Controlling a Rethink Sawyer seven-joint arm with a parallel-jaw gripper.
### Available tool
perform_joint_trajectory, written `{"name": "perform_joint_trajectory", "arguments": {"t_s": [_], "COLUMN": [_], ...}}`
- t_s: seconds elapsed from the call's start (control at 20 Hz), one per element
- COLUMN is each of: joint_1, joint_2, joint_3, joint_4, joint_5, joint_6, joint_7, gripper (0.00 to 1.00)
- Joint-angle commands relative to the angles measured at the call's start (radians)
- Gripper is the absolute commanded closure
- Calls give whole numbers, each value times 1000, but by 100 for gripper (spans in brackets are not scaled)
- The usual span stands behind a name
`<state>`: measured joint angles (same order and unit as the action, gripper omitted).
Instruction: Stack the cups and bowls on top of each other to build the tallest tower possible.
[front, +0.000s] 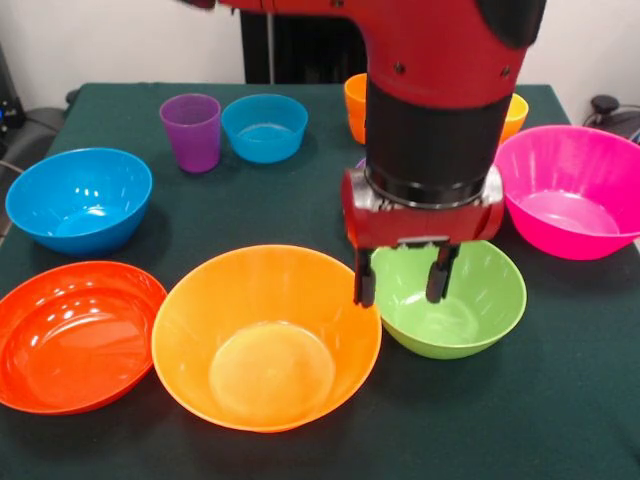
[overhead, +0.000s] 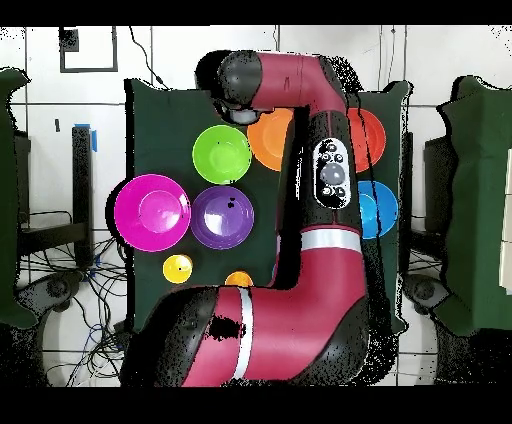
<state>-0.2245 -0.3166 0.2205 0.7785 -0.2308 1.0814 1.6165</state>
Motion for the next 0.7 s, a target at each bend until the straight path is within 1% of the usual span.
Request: {"name": "perform_joint_trajectory", "arguments": {"t_s": [0.05, 0.3, 0.45, 0.7], "joint_1": [13, -9, -26, -61], "joint_2": [-74, -149, -185, -243], "joint_3": [41, 37, 42, 63], "joint_4": [175, 331, 403, 518], "joint_5": [7, 22, 26, 25], "joint_6": [91, 7, -15, -79], "joint_7": [-100, -83, -103, -129], "gripper": [0, 0, 0, 0]}}
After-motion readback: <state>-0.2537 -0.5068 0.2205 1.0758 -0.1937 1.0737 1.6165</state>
